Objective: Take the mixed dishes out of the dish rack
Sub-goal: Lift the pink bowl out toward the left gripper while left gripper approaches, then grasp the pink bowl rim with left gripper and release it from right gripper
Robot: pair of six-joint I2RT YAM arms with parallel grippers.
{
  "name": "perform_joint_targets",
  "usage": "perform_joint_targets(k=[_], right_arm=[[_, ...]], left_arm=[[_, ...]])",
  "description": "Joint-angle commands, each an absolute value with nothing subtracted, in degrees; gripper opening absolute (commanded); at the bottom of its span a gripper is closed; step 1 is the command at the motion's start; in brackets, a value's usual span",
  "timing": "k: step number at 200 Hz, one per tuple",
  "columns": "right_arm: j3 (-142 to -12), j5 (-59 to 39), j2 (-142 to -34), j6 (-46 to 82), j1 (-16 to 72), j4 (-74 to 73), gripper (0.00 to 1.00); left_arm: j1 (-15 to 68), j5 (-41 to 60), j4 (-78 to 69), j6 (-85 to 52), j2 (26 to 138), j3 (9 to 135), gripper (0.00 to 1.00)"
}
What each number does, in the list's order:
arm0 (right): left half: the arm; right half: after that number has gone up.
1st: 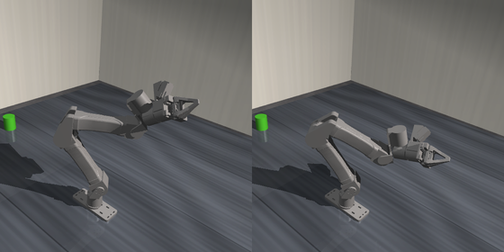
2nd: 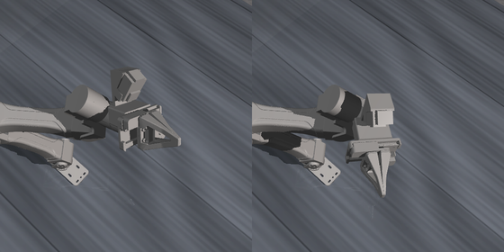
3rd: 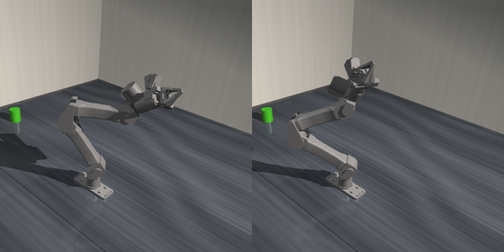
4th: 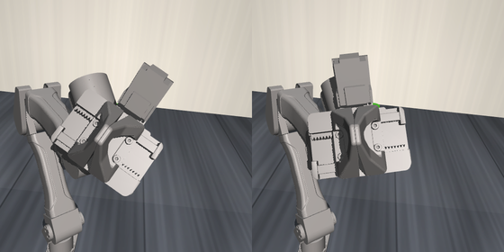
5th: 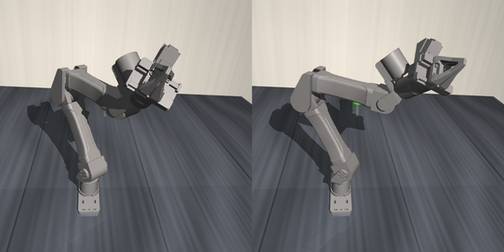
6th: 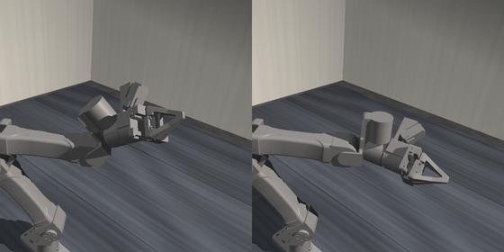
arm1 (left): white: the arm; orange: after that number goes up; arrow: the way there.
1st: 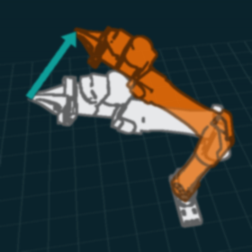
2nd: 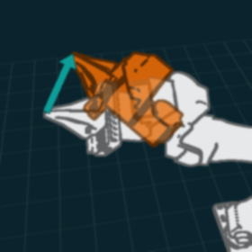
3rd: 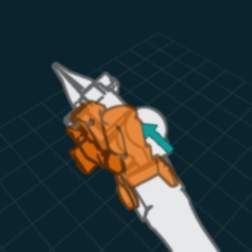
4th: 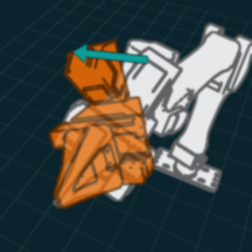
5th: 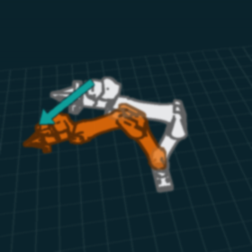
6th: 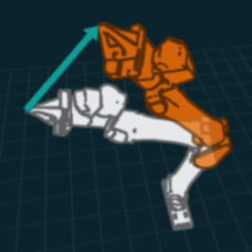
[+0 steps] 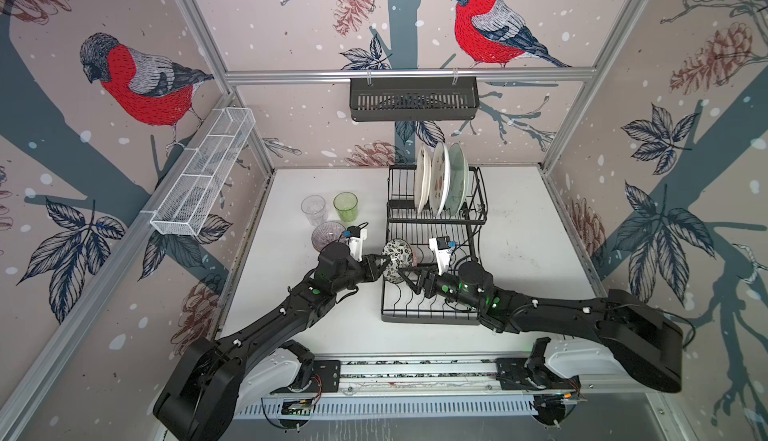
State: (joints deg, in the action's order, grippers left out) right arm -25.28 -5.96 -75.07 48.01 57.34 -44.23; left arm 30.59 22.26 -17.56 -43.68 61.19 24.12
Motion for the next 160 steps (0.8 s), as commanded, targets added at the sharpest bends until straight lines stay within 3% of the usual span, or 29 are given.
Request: perform_joint_targets(k=[1,50,76,83,135,160], right_arm=[[-26.27,-6.96,-75.49,48.25,57.50,-49.24,0.56],[-27.44,-7.42,-76.51,47.93,57.71,-48.58,0.57],[-28.71,-7.47,-77.25,47.61,58.26,-46.99,0.60],[-28.91,-7.32,-77.38,47.79,58.36,-46.62,0.63],[-29.83,-3.58,-76.18,48.88,58.34,-42.35,0.96],[-30.25,-0.32,-74.47,47.15,58.22,-37.47,1.00]], left_arm=[[30.76,22.94,-19.74,-43.87,61.84,25.35,0.17],[30.73,22.09,-17.33,-42.59,61.66,25.74,0.14],[30.68,22.38,-16.64,-42.46,62.15,25.77,0.06],[30.76,22.34,-16.37,-42.51,62.30,25.74,0.00],[30.63,17.55,-11.58,-41.78,60.75,26.08,0.00],[29.87,12.20,-7.23,-40.51,58.20,26.86,0.00]])
